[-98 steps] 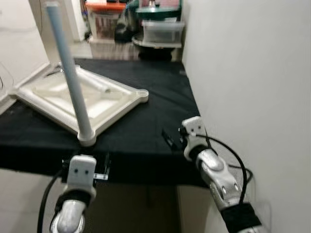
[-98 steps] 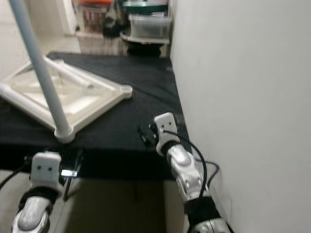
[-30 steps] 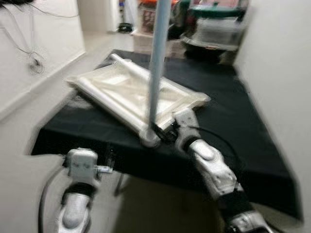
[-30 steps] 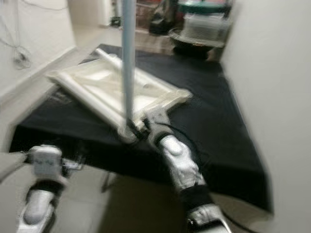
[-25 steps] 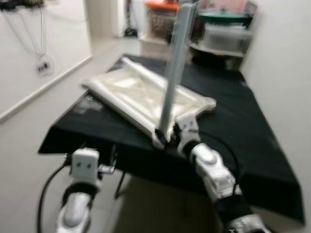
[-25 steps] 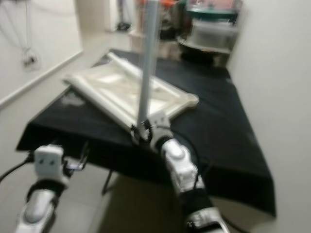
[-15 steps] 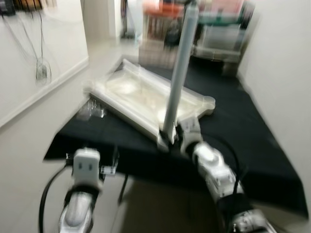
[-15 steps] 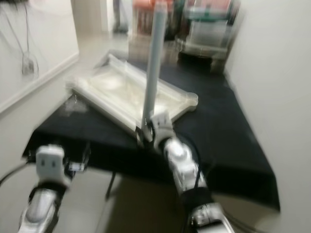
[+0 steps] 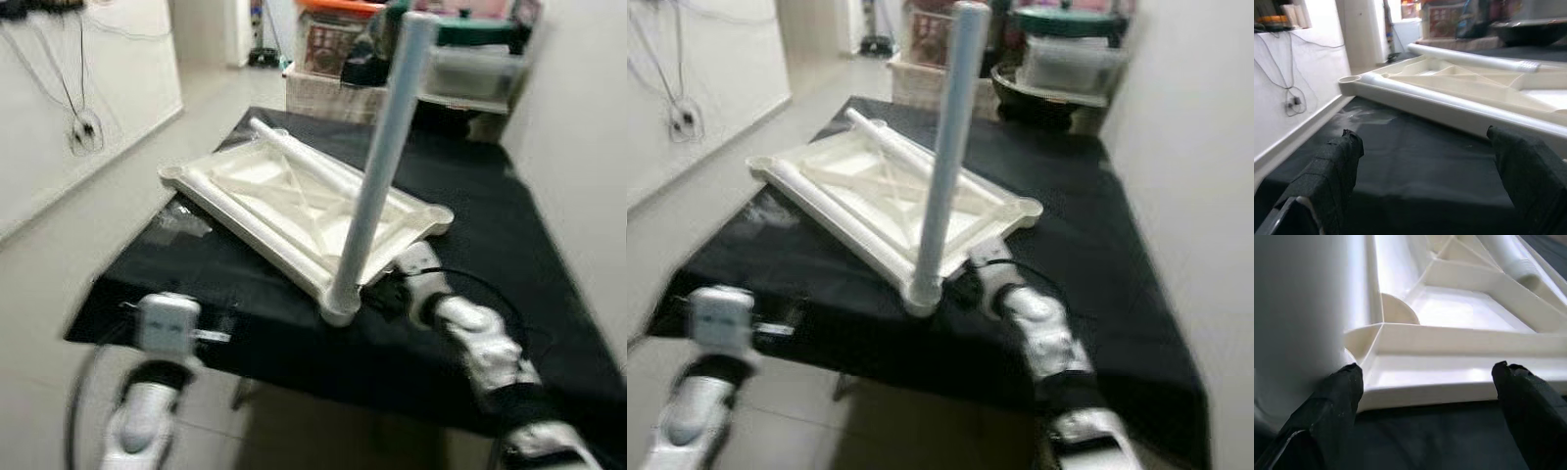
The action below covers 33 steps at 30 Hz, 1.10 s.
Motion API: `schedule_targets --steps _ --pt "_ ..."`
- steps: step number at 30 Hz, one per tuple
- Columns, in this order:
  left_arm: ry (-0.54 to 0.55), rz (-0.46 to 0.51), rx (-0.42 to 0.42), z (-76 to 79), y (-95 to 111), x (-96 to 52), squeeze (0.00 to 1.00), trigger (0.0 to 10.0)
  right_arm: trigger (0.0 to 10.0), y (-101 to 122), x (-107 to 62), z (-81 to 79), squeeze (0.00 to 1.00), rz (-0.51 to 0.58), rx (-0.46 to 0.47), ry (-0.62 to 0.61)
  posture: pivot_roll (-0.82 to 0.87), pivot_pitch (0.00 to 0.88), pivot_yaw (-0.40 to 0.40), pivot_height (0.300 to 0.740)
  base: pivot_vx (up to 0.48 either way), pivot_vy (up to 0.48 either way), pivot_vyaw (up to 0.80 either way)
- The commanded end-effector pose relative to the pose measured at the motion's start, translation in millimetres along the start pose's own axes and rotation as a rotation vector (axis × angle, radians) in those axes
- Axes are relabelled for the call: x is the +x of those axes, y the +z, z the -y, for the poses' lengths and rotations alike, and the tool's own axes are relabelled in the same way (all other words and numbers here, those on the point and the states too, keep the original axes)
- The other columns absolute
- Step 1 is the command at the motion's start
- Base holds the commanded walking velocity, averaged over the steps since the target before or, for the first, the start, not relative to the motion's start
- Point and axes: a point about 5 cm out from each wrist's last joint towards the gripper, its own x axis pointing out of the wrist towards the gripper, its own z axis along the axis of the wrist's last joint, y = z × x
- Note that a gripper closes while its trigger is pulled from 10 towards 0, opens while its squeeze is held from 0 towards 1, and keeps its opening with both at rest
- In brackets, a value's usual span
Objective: Building children table
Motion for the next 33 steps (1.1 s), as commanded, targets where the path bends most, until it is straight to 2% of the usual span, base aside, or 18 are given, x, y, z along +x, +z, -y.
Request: schedule_targets --steps 1,2,3,6,7,8,9,11,12,14,16,18,21,24,33 --pt "-0.028 -0.007 -0.006 6.1 -1.4 -0.7 0.00 10.0 10.0 -14.8 -19.6 6.8 0.00 -0.050 -0.065 0.095 0.09 0.000 -0.102 0.740 0.000 0.000 0.00" --pt "-0.032 -0.007 -0.004 6.8 -1.6 0.1 0.00 10.0 10.0 -19.7 -29.2 9.2 0.00 -0.084 -0.131 0.162 0.09 0.000 -0.101 0.740 0.000 0.000 0.00" --pt "-0.034 -0.006 -0.004 6.8 -1.6 1.5 0.00 10.0 10.0 -20.5 -30.4 16.0 0.00 -0.116 -0.175 0.144 0.09 0.000 -0.099 0.740 0.000 0.000 0.00" --pt "-0.033 -0.005 -0.003 6.5 -1.5 2.5 0.00 10.0 10.0 -19.6 -29.3 21.0 0.00 -0.131 -0.194 0.117 0.09 0.000 -0.099 0.740 0.000 0.000 0.00" --pt "-0.027 -0.004 -0.002 5.9 -1.3 3.4 0.00 10.0 10.0 -14.2 -21.6 30.1 0.00 -0.131 -0.160 0.012 0.09 0.000 -0.099 0.740 0.000 0.000 0.00" --pt "-0.021 0.000 -0.006 5.7 -0.8 3.7 0.00 10.0 10.0 -1.7 -10.0 43.2 0.00 -0.092 -0.086 -0.184 0.10 0.000 -0.106 0.740 0.000 0.000 0.00" --pt "-0.021 0.000 -0.006 5.7 -0.8 3.7 0.00 10.0 10.0 -1.7 -10.0 43.2 0.00 -0.092 -0.086 -0.184 0.10 0.000 -0.106 0.740 0.000 0.000 0.00" --pt "-0.017 0.008 -0.004 5.8 0.0 3.6 0.00 10.0 10.0 17.4 4.9 51.8 0.00 -0.018 0.032 -0.416 0.11 0.000 -0.111 0.740 0.122 0.000 0.00" --pt "-0.017 0.008 -0.004 5.8 0.0 3.6 0.00 10.0 10.0 17.4 4.9 51.8 0.00 -0.018 0.032 -0.416 0.11 0.000 -0.111 0.740 0.244 0.000 0.00" --pt "-0.019 0.013 0.002 5.9 0.4 3.1 0.00 10.0 10.0 29.7 13.4 47.0 0.00 0.057 0.100 -0.497 0.11 0.000 -0.111 0.740 0.292 0.000 0.00" --pt "-0.019 0.013 0.002 5.9 0.4 3.1 0.00 10.0 10.0 29.7 13.4 47.0 0.00 0.057 0.100 -0.497 0.11 0.000 -0.111 0.740 0.296 0.000 0.00" --pt "-0.021 0.016 -0.002 6.4 1.0 2.6 0.00 10.0 10.0 40.0 22.4 30.5 0.00 0.135 0.130 -0.468 0.12 0.000 -0.115 0.740 0.296 0.000 0.00" --pt "-0.022 0.017 -0.004 6.7 1.2 2.5 0.00 10.0 10.0 43.1 25.1 24.7 0.00 0.162 0.137 -0.444 0.12 0.000 -0.115 0.740 0.310 0.000 0.00" --pt "-0.027 0.017 -0.012 8.6 0.9 1.9 0.00 10.0 10.0 46.5 30.6 11.0 0.00 0.206 0.097 -0.328 0.11 0.000 -0.117 0.740 0.329 0.000 0.00" --pt "-0.034 0.008 -0.014 12.0 -0.7 2.0 0.00 10.0 10.0 48.0 35.6 11.4 0.00 0.201 0.073 -0.339 0.11 0.000 -0.122 0.740 0.316 0.000 0.00"
